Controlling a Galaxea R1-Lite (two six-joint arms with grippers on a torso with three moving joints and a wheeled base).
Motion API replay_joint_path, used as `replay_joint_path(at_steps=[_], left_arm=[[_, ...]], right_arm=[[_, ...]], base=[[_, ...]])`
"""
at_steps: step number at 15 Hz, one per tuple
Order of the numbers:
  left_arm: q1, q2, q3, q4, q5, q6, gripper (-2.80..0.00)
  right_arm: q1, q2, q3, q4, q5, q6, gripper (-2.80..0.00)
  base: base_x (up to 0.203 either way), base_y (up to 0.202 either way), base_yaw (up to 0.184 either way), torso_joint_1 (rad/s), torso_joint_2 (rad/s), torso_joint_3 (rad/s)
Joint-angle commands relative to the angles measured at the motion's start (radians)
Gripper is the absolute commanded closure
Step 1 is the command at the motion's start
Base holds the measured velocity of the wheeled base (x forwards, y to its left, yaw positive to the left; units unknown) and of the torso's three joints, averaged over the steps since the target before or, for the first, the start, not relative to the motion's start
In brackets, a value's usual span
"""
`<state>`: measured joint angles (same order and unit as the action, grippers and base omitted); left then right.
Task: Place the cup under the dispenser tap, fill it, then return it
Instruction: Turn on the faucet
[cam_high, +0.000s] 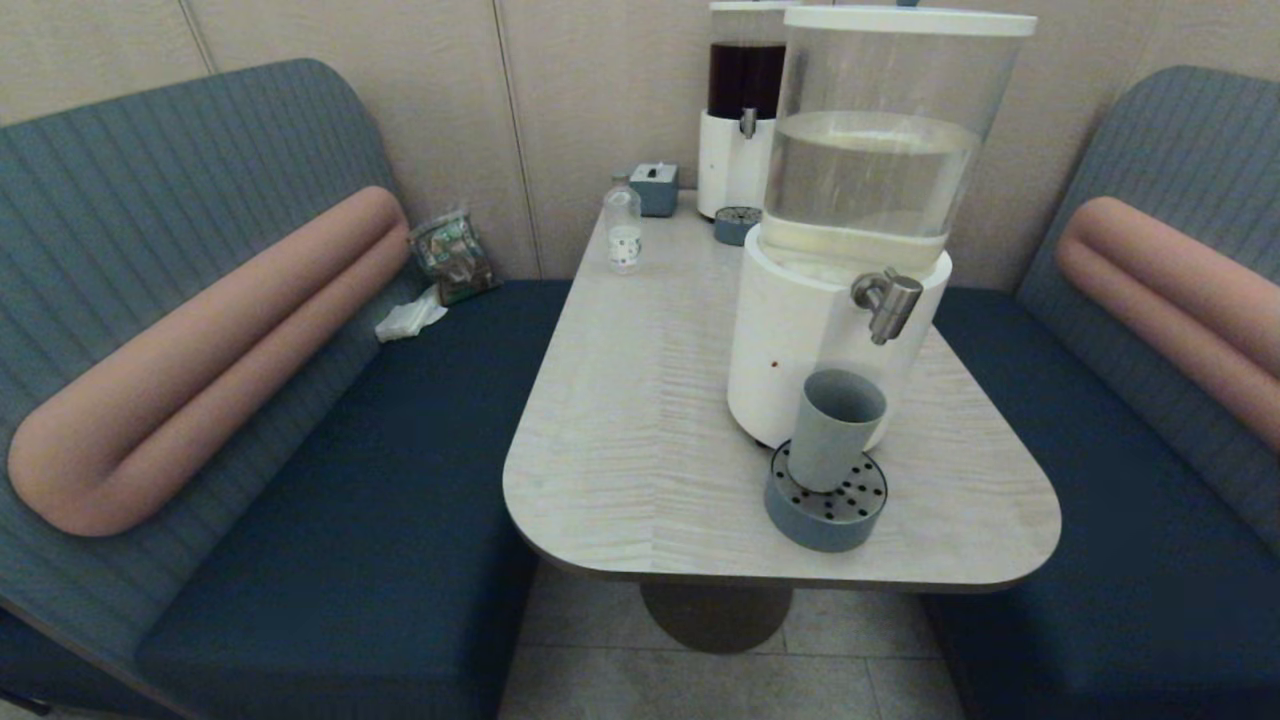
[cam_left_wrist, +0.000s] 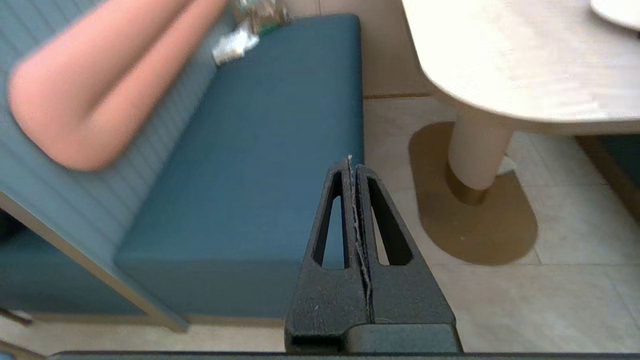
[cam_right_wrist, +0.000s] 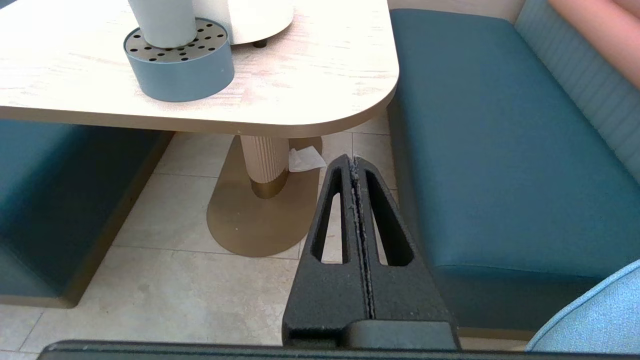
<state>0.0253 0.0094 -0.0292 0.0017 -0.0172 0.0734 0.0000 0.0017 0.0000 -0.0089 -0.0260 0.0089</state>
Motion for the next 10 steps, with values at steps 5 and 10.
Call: replay_joint_path(at_steps=[5, 10], left_arm=[[0.0, -0.006, 0.031, 0.008, 0.002, -0.034, 0.0], [-0.001, -0.006, 0.031, 0.008, 0.002, -0.035, 0.0]], right_arm=[[0.0, 0.0, 0.0, 0.0, 0.0, 0.0, 0.0], [0.0, 0.0, 0.0, 0.0, 0.0, 0.0, 0.0]], base=[[0.0, 0.0, 0.0, 0.0, 0.0, 0.0], [0.0, 0.0, 0.0, 0.0, 0.0, 0.0]])
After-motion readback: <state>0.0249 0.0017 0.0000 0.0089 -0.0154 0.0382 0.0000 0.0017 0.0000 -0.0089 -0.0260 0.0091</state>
